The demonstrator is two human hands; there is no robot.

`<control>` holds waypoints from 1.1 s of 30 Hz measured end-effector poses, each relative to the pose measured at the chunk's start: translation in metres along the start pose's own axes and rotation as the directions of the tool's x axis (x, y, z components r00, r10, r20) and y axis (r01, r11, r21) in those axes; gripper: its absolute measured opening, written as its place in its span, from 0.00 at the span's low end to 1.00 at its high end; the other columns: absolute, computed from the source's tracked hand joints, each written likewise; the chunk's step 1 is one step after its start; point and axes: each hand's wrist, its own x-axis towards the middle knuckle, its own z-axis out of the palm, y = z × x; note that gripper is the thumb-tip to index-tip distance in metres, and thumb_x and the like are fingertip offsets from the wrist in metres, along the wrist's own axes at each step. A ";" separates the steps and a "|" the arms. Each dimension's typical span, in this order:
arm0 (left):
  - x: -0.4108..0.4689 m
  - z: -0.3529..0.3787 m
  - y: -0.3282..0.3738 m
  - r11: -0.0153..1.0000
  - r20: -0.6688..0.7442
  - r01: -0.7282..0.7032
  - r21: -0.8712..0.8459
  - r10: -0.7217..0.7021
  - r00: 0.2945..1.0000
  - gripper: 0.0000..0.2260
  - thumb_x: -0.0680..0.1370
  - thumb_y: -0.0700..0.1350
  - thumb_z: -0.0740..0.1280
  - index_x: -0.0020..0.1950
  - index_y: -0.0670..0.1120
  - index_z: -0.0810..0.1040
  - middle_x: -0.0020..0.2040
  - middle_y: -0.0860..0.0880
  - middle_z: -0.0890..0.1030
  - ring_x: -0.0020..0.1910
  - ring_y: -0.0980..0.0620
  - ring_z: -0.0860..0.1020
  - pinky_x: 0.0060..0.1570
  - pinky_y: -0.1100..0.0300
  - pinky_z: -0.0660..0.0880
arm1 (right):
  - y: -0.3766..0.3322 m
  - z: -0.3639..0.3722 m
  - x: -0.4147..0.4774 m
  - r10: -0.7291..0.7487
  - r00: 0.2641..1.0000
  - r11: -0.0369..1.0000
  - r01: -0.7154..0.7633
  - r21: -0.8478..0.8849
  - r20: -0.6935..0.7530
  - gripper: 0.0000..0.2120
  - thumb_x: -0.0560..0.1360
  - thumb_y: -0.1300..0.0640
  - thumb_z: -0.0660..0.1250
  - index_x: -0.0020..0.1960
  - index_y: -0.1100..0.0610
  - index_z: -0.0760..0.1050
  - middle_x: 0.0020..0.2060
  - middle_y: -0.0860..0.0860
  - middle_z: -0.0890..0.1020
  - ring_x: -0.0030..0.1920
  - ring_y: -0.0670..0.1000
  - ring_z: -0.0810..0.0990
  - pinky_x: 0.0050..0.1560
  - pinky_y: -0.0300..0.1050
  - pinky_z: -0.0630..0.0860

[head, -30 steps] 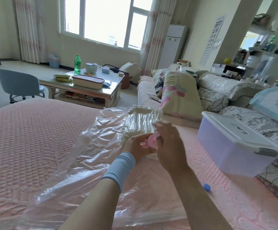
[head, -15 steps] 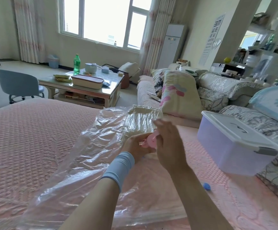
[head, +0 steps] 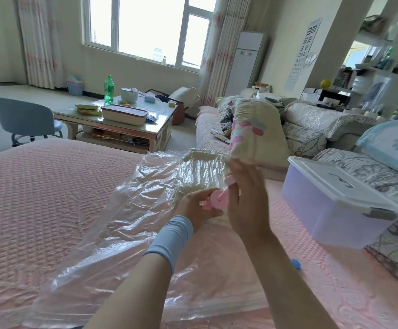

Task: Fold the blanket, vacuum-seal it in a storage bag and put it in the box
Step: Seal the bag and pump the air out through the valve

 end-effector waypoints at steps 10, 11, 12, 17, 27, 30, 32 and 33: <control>0.002 -0.002 0.002 0.999 -0.016 -0.006 0.032 0.007 1.000 0.27 0.56 0.59 0.76 0.55 0.69 0.78 0.50 0.61 0.83 0.53 0.59 0.80 0.58 0.51 0.77 | -0.001 -0.015 0.020 -0.113 0.977 0.992 0.122 0.042 -0.183 0.15 0.80 0.65 0.60 0.64 0.60 0.78 0.62 0.53 0.79 0.63 0.53 0.77 0.65 0.44 0.71; 0.003 -0.002 0.001 0.999 -0.010 -0.006 0.035 0.006 1.000 0.27 0.56 0.59 0.77 0.55 0.70 0.78 0.50 0.62 0.83 0.53 0.59 0.80 0.58 0.51 0.77 | 0.001 -0.016 0.022 -0.127 0.963 0.989 0.142 0.047 -0.236 0.15 0.80 0.65 0.60 0.64 0.60 0.79 0.62 0.54 0.80 0.64 0.53 0.77 0.65 0.44 0.71; 0.003 -0.001 0.000 0.999 -0.006 -0.012 0.040 0.012 1.000 0.27 0.57 0.58 0.77 0.54 0.71 0.78 0.50 0.62 0.83 0.53 0.60 0.80 0.58 0.52 0.77 | 0.002 -0.014 0.019 -0.112 0.966 0.991 0.126 0.047 -0.235 0.16 0.80 0.65 0.59 0.64 0.61 0.78 0.63 0.55 0.79 0.64 0.54 0.76 0.66 0.44 0.71; 0.001 0.000 0.005 0.999 0.032 -0.026 0.048 0.025 0.999 0.24 0.59 0.60 0.71 0.54 0.70 0.77 0.46 0.66 0.82 0.47 0.68 0.79 0.52 0.63 0.76 | 0.020 0.017 -0.022 0.162 0.930 0.984 -0.175 0.011 0.330 0.21 0.78 0.68 0.62 0.70 0.57 0.75 0.71 0.52 0.73 0.72 0.54 0.70 0.72 0.57 0.68; 0.001 -0.001 -0.001 0.999 0.123 -0.022 0.035 0.017 0.992 0.20 0.61 0.47 0.75 0.48 0.65 0.78 0.48 0.55 0.82 0.49 0.50 0.80 0.51 0.59 0.77 | 0.039 0.033 -0.038 0.508 0.775 0.682 -0.629 0.374 0.376 0.43 0.60 0.56 0.86 0.69 0.47 0.67 0.57 0.45 0.78 0.54 0.40 0.80 0.48 0.31 0.76; 0.001 0.004 -0.005 0.999 0.099 0.006 -0.048 -0.001 0.995 0.20 0.63 0.37 0.71 0.50 0.58 0.80 0.46 0.49 0.82 0.48 0.46 0.80 0.53 0.52 0.76 | 0.043 0.038 -0.044 0.522 0.755 0.629 -0.655 0.419 0.397 0.29 0.60 0.58 0.85 0.56 0.51 0.77 0.46 0.43 0.84 0.47 0.41 0.82 0.44 0.31 0.76; 0.002 0.004 -0.002 0.999 0.050 0.010 0.045 -0.013 0.999 0.19 0.64 0.41 0.74 0.47 0.62 0.81 0.44 0.55 0.83 0.47 0.52 0.81 0.48 0.63 0.78 | 0.045 0.037 -0.044 0.503 0.783 0.658 -0.622 0.424 0.367 0.22 0.62 0.57 0.84 0.52 0.53 0.81 0.44 0.45 0.85 0.45 0.42 0.83 0.44 0.35 0.78; 0.002 0.001 0.001 0.996 0.031 0.024 0.089 -0.027 0.999 0.16 0.65 0.44 0.75 0.48 0.62 0.82 0.44 0.56 0.83 0.46 0.54 0.82 0.46 0.65 0.77 | 0.045 0.035 -0.042 0.488 0.793 0.679 -0.607 0.413 0.364 0.20 0.63 0.56 0.84 0.51 0.53 0.82 0.43 0.45 0.86 0.44 0.42 0.84 0.45 0.39 0.80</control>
